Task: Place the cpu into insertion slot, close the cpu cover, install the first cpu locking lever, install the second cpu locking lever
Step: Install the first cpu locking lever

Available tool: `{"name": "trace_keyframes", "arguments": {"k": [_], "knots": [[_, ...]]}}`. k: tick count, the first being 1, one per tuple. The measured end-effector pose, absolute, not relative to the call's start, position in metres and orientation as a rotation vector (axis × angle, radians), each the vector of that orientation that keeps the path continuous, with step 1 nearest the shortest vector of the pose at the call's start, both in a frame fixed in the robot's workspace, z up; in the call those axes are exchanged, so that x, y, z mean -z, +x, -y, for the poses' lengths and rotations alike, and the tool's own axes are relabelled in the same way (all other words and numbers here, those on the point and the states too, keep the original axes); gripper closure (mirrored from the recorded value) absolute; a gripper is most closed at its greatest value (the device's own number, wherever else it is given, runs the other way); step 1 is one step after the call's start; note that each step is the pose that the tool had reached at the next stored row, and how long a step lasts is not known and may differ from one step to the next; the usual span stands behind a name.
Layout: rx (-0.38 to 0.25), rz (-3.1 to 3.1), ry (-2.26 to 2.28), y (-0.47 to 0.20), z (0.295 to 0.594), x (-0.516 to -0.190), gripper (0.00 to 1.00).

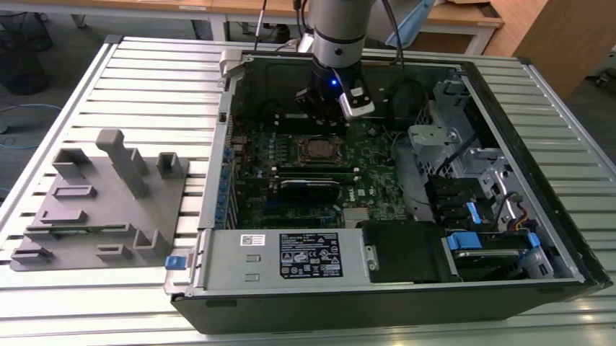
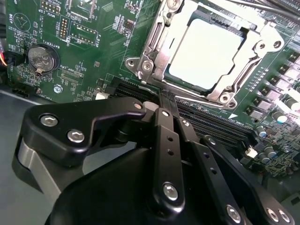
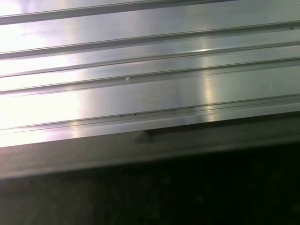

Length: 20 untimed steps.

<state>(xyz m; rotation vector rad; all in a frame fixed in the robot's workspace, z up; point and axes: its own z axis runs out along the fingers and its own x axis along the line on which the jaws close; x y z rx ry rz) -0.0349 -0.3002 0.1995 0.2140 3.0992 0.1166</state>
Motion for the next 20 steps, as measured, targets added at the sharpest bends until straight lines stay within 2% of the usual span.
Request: {"name": "trace_keyframes", "arguments": {"k": [20], "knots": [[-0.105, -3.093, 0.213, -0.0349, 0.3008, -0.1982, 0.89]]}}
